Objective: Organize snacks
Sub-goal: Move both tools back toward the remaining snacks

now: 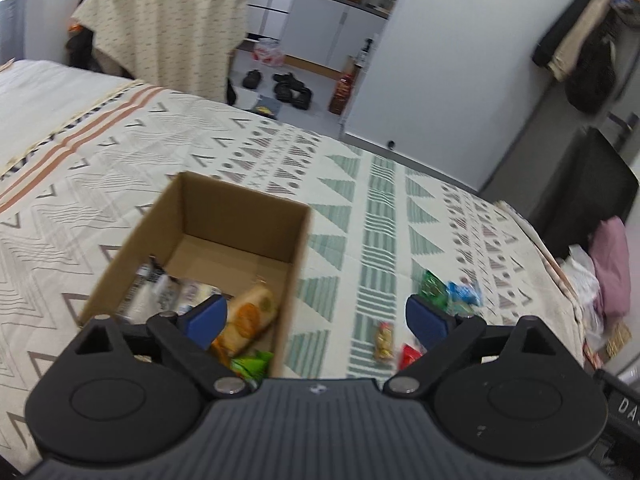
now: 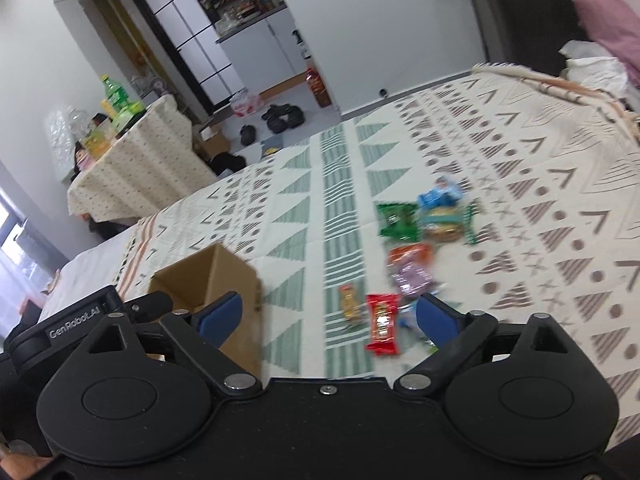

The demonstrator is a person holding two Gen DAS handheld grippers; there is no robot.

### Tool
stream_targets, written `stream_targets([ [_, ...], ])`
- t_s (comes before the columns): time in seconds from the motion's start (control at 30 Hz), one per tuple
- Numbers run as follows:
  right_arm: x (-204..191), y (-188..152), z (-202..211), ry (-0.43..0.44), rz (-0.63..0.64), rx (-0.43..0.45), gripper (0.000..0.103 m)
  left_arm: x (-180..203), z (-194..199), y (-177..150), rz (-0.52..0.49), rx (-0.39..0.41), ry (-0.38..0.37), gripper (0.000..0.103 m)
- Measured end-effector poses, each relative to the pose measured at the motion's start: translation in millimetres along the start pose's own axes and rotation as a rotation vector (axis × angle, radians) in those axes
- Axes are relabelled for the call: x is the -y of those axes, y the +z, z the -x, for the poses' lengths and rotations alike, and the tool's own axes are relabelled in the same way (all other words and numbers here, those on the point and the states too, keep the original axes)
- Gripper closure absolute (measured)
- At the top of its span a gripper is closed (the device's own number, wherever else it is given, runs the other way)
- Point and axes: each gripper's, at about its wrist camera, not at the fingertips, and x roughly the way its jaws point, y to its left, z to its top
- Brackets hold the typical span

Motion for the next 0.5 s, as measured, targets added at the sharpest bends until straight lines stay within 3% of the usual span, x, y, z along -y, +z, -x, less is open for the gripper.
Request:
stream_targets([
  [0.5, 85, -5, 22, -0.074, -0.098, 0.025, 0.006, 55, -14, -30, -0.148, -0.045, -0.044, 0.007],
])
